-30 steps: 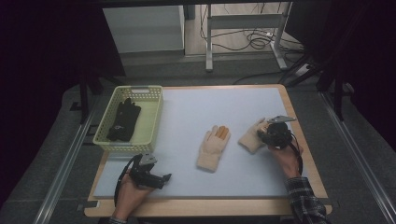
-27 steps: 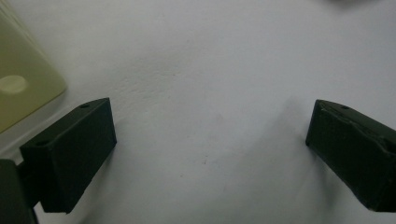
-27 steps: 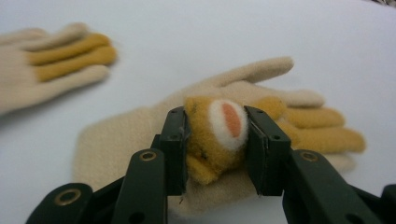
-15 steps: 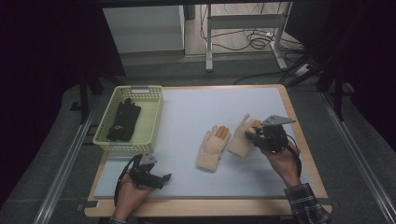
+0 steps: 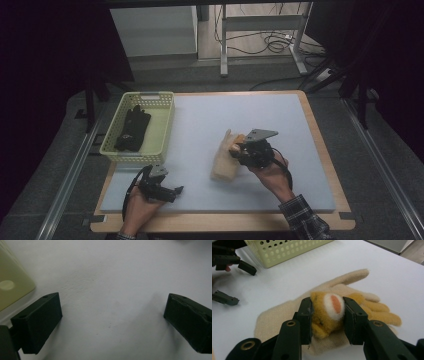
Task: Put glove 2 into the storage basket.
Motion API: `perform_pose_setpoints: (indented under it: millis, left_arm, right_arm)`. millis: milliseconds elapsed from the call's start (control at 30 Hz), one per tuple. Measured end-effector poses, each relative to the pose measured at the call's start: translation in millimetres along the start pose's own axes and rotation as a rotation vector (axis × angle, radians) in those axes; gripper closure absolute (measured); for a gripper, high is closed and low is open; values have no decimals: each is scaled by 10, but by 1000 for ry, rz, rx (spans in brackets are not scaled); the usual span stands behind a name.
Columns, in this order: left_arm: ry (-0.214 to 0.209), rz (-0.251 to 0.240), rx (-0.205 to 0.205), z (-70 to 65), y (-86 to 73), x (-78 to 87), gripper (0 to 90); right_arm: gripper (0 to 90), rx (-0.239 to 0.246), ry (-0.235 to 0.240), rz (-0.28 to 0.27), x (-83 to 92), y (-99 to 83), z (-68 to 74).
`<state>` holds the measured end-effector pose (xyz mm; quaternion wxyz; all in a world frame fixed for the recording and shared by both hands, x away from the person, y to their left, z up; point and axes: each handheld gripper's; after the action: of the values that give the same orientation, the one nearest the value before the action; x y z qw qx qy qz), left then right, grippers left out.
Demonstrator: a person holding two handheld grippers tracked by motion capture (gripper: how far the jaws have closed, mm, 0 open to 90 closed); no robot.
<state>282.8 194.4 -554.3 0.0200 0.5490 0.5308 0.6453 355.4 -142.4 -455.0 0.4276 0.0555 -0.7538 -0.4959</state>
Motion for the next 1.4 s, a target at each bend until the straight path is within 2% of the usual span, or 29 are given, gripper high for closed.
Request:
perform_pose_setpoints:
  millis: [133,233,333,400,467,533,767,867,967,1033,1067,1233,1400]
  left_arm:
    - [0,4,-2,1,0,3,18]
    - [0,5,-2,1,0,3,18]
    - [0,4,-2,1,0,3,18]
    - [0,5,-2,1,0,3,18]
    - [0,4,-1,1,0,2,18]
    - [0,5,-2,1,0,3,18]
    - [1,5,-4,2,0,3,18]
    - [0,5,-4,2,0,3,18]
    - [0,5,-1,1,0,3,18]
    - [0,5,-1,1,0,2,18]
    - [0,5,-1,1,0,2,18]
    - [0,4,-1,1,0,2,18]
    - [0,4,-2,0,0,2,18]
  right_arm:
    - [611,18,-27,24,-220,-61,81]
    - [597,6,-50,47,-349,-163,84]
    - [544,4,-63,75,-437,-269,95]
    - [508,-7,-61,73,-458,-318,93]
    - [473,-28,-51,78,-458,-338,71]
    - [431,-29,-50,78,-431,-321,57]
    - [394,-49,-50,36,-157,-233,-67]
    - [480,-67,-42,53,-50,-303,-123]
    - [687,-67,-29,77,-1,-434,-129]
    - [778,-62,-21,87,3,-514,-113]
    - [813,-66,-3,95,-4,-567,-95]
    - [869,-57,50,115,-83,-697,35]
    - [875,-29,81,121,-202,-707,197]
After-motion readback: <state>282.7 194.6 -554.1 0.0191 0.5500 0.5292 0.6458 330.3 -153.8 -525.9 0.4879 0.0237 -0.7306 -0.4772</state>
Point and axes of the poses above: each handheld gripper's, and its own axes: x roughly backward along the jaws, y roughly out of its top, z roughly to its left, and after that the axes turned 10 degrees about -y, right-handed
